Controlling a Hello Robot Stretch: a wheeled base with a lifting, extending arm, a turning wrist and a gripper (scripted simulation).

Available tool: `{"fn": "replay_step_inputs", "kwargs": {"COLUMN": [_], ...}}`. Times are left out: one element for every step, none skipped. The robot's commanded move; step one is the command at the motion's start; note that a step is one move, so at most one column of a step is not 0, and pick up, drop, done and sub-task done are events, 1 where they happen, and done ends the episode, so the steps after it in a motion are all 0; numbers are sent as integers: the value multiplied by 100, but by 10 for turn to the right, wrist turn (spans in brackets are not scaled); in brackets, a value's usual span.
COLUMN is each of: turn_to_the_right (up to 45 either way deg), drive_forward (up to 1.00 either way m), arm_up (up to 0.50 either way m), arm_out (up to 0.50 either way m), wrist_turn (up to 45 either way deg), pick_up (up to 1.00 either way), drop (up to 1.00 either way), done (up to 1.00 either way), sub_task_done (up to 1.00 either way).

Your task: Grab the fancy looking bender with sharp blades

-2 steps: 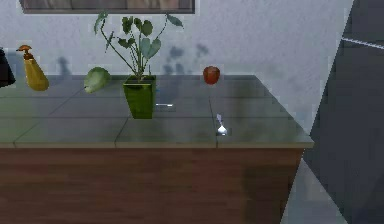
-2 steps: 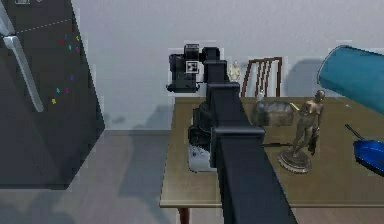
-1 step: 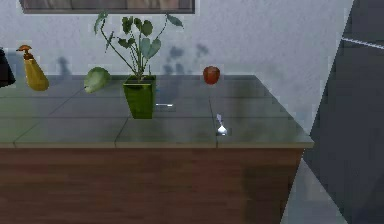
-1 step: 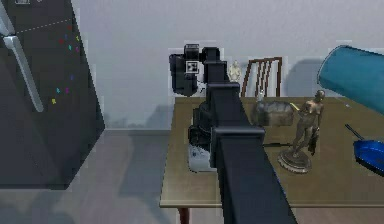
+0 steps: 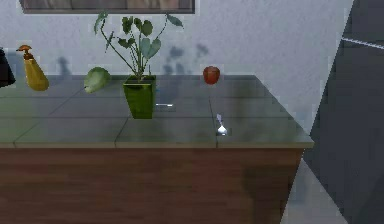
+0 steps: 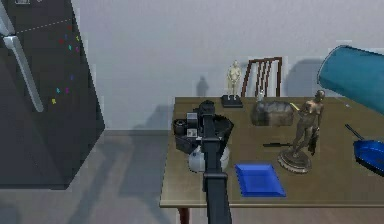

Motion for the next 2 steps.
{"fn": "replay_step_inputs", "kwargs": {"turn_to_the_right": [0,0], "drive_forward": [0,0], "arm_up": [0,10], "arm_out": [0,0], "wrist_turn": [0,0], "pick_up": [100,0], "drop": [0,0], "done": [0,0], "sub_task_done": [0,0]}}
